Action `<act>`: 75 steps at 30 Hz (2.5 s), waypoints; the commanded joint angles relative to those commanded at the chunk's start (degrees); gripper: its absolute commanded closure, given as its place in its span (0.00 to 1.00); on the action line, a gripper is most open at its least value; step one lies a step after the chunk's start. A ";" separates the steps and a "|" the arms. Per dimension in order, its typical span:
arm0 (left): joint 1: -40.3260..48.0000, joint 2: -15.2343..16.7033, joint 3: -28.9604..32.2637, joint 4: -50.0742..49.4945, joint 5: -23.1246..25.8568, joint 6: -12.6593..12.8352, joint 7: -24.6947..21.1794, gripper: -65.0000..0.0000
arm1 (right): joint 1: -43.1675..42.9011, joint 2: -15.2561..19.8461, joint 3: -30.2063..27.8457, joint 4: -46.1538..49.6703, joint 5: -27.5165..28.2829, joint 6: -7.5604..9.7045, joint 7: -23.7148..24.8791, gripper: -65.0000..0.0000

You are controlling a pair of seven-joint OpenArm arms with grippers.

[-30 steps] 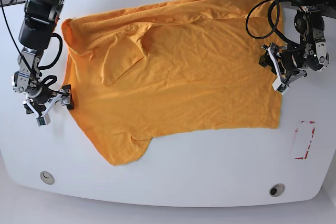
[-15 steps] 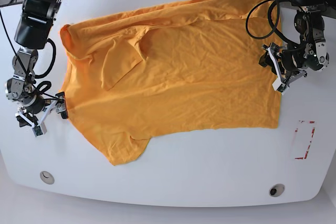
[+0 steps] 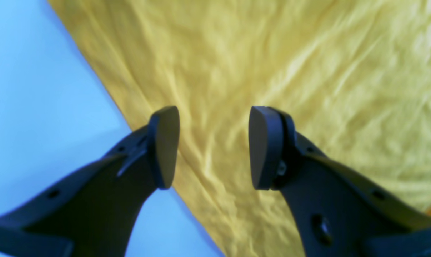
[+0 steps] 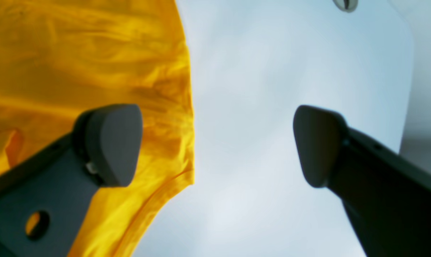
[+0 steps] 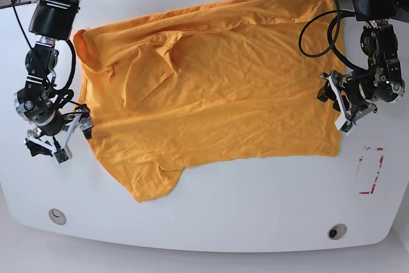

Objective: Layout the t-shirt on the table in an organized manner, then fold the t-shirt properly
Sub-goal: 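Release the edges and lower both grippers onto the shirt middle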

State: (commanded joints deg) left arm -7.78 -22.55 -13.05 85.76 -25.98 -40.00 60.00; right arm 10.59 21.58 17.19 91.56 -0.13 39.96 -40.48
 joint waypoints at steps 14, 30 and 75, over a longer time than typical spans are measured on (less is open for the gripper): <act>-1.05 4.22 -2.73 10.02 -2.02 0.00 -0.18 0.55 | -9.14 -18.11 0.00 19.34 0.00 0.00 -7.91 0.12; 2.46 15.03 0.18 7.38 19.52 4.88 -6.07 0.87 | -5.10 -26.37 -0.97 7.30 0.09 0.00 -8.09 0.96; -18.20 12.84 8.53 -24.00 22.59 0.00 -11.69 0.85 | 3.43 -18.73 -2.37 -5.98 -0.09 -0.53 -0.53 0.45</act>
State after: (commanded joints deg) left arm -25.98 -9.71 -4.53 61.76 -3.38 -40.00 48.31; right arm 14.02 2.86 14.81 85.58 -0.22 39.43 -41.01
